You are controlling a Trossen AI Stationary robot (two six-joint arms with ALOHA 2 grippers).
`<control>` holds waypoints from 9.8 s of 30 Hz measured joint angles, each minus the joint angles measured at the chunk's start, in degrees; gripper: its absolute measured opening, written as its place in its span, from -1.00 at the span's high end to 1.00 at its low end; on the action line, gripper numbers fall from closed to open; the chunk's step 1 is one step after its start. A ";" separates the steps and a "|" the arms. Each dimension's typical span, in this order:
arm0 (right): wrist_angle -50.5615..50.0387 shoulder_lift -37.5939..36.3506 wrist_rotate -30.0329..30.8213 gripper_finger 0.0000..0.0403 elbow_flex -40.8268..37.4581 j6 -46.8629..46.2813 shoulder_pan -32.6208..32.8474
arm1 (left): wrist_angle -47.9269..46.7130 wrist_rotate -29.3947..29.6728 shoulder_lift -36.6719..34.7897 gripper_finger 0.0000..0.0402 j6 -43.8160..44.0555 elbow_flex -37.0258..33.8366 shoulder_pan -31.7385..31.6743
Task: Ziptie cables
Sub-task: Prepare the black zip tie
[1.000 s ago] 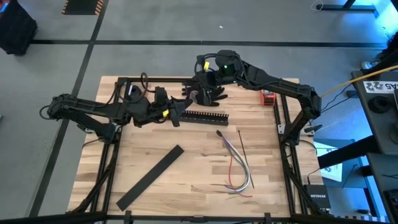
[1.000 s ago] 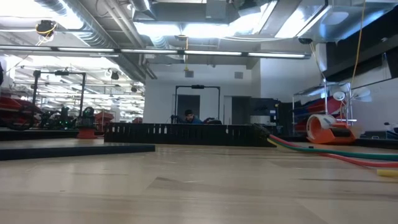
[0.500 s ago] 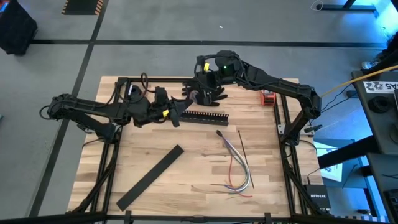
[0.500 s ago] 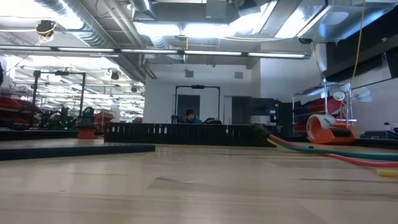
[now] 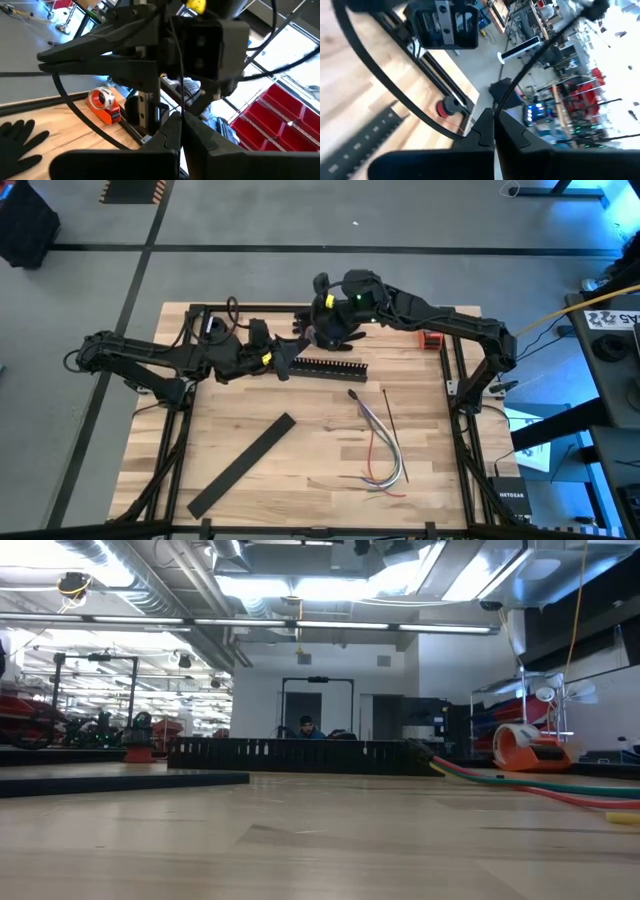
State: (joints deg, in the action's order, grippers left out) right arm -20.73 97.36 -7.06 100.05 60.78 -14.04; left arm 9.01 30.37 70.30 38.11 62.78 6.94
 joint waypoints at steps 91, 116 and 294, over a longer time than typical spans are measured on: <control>1.12 -0.74 3.63 1.00 0.09 -9.35 2.41 | -6.60 0.33 -1.79 0.99 -3.78 0.00 4.81; 3.19 -0.74 3.45 1.00 0.09 -6.31 2.44 | -6.18 1.55 -2.43 0.99 -4.48 0.00 4.83; 8.76 1.27 -31.58 1.00 -6.45 -85.29 -7.25 | -30.70 -0.57 1.63 0.43 -87.58 -0.81 8.42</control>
State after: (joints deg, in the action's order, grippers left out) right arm -11.97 98.63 -38.64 93.60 -24.51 -21.29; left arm -21.69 29.80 71.94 -49.47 61.98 15.36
